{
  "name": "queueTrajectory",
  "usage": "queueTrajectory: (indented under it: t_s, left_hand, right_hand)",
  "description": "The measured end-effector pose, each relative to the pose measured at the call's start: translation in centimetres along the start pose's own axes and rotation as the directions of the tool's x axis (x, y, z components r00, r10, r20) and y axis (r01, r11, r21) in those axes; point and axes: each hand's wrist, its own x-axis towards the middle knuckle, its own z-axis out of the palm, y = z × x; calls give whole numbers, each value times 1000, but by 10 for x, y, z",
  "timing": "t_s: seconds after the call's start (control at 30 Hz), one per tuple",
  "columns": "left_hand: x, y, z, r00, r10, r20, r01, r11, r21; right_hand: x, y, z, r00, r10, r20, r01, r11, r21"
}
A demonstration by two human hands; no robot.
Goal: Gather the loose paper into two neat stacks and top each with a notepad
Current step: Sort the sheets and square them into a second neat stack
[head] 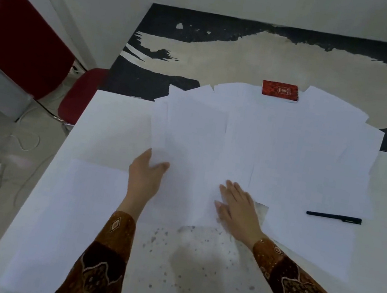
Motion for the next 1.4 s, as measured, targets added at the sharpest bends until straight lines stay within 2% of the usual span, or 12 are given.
queueTrajectory:
  t_s: [0.07,0.13,0.2,0.27,0.33,0.37,0.53,0.63,0.8,1.13,1.23,1.4]
  left_hand:
    - [0,22,-16,997,76,2,-76,997,33]
    - [-6,45,-30,989,148,23,-148,989,3]
    - [-15,66,-42,967,241,86,-237,970,-57]
    - [-23,78,-51,945,284,164,-254,949,-185]
    - [-26,76,-56,930,272,248,-186,929,-319]
    - [-25,68,-56,927,247,283,-143,928,-343]
    - [-17,8,-44,904,52,425,81,954,-289]
    - [-16,-26,-30,896,-96,434,181,971,-158]
    - [-16,-54,4,848,-303,434,387,915,-117]
    - [-17,-65,49,912,-329,246,358,930,-85]
    - [-18,-56,58,935,-249,251,280,955,-95]
    - [-21,-39,73,956,-152,253,189,974,-127]
  right_hand:
    - [5,-7,-5,999,37,-13,-37,999,39]
    - [8,-23,-19,994,95,-53,-78,960,267]
    - [14,-42,-41,980,200,19,-168,762,625]
    - [21,-55,-61,952,191,238,-297,400,867]
    - [24,-59,-76,912,85,401,-407,61,911]
    - [24,-58,-80,909,38,416,-416,-7,909]
    - [12,-39,-73,918,68,390,-379,-130,916]
    - [6,-21,-56,902,239,358,-345,-98,934]
    - [-9,2,-41,865,421,273,-350,116,930]
    - [-20,18,-48,954,282,105,-293,793,534]
    - [-22,41,-58,935,351,-51,-269,795,544]
    - [-40,112,-80,788,570,-233,-496,811,309]
